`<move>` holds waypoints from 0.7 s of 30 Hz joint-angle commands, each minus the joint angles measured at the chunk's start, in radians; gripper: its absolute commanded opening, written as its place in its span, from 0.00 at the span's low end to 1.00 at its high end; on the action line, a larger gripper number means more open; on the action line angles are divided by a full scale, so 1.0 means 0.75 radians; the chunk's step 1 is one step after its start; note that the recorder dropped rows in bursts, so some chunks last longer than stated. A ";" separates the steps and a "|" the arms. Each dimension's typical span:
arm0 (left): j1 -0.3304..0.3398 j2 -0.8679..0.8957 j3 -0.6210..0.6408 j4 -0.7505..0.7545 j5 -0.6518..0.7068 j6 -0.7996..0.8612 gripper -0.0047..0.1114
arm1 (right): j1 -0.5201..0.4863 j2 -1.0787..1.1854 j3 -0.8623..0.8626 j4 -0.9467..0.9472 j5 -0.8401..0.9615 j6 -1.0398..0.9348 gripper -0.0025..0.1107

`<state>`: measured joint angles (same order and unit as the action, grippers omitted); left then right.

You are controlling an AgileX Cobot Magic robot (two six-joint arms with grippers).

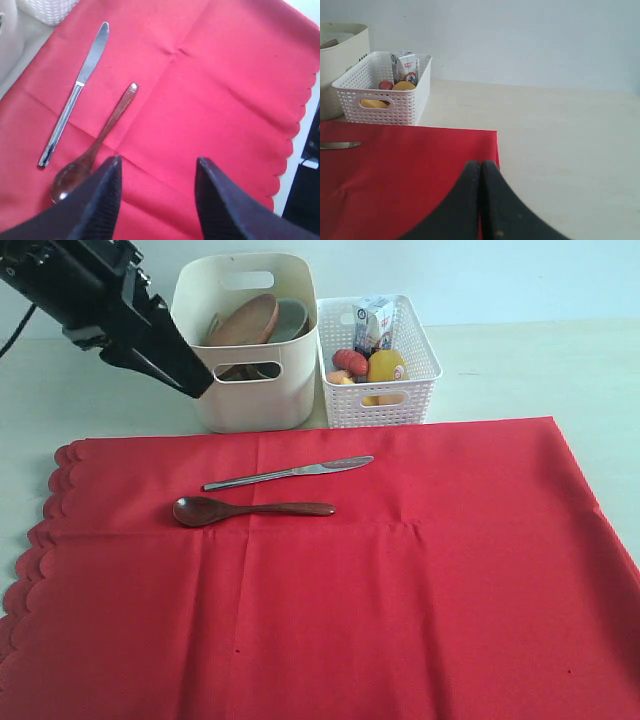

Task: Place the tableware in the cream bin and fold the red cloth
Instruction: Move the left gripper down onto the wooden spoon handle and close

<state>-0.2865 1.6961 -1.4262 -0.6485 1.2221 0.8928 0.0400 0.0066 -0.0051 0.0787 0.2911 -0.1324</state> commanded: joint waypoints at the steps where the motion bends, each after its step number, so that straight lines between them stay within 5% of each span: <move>1: -0.059 0.039 0.009 0.030 -0.012 0.085 0.44 | -0.007 -0.009 0.007 0.001 -0.012 0.004 0.02; 9: -0.178 0.197 0.009 0.257 -0.093 0.334 0.44 | -0.007 -0.009 0.007 0.001 -0.012 0.004 0.02; 21: -0.182 0.482 0.009 0.247 -0.347 0.550 0.44 | -0.007 -0.009 0.007 0.001 -0.012 0.004 0.02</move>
<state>-0.4186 2.0311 -1.4223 -0.4421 0.9819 1.2990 0.0400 0.0066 -0.0051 0.0787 0.2911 -0.1324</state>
